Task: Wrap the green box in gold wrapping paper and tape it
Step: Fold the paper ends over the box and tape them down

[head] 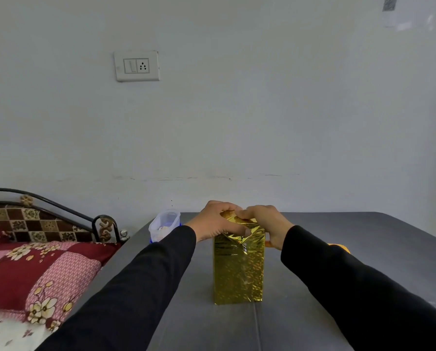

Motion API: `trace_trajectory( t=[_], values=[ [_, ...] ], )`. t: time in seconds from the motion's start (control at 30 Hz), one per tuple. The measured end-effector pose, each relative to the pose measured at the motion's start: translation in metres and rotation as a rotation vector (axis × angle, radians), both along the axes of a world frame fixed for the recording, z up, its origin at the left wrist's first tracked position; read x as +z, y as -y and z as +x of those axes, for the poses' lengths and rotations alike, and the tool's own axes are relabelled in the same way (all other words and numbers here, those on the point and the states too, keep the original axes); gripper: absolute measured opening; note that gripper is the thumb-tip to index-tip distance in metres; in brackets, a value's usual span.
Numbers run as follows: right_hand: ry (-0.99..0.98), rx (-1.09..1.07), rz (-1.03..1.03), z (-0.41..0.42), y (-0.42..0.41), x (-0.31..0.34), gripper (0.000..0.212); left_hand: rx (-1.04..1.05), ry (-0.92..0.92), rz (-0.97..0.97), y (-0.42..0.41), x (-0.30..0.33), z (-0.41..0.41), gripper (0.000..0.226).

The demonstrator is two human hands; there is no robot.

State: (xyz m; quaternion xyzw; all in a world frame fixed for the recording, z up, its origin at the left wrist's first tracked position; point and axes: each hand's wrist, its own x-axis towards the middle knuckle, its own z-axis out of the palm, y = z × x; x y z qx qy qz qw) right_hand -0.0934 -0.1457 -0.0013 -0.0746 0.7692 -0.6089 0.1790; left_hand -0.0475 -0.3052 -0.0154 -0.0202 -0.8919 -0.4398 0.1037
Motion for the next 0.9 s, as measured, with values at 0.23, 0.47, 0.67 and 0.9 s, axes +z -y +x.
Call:
trace_trajectory(
  t=[0.23,0.47,0.67,0.9],
  values=[
    [-0.035,-0.089,-0.007,-0.005,-0.005,-0.008,0.057,0.022,0.092,-0.095,-0.001,0.012,0.006,0.114],
    [-0.126,-0.208,-0.185,-0.001,-0.072,-0.025,0.037,0.143,-0.429,-0.156,-0.052,0.025,0.035,0.052],
    [-0.396,-0.273,-0.063,0.027,-0.138,-0.045,0.016,-0.116,-1.024,-0.455,-0.16,-0.026,0.048,0.019],
    [-0.456,-0.51,0.145,0.036,-0.203,-0.073,0.014,-0.118,-0.231,-0.184,-0.201,-0.116,0.0,0.092]
  ],
)
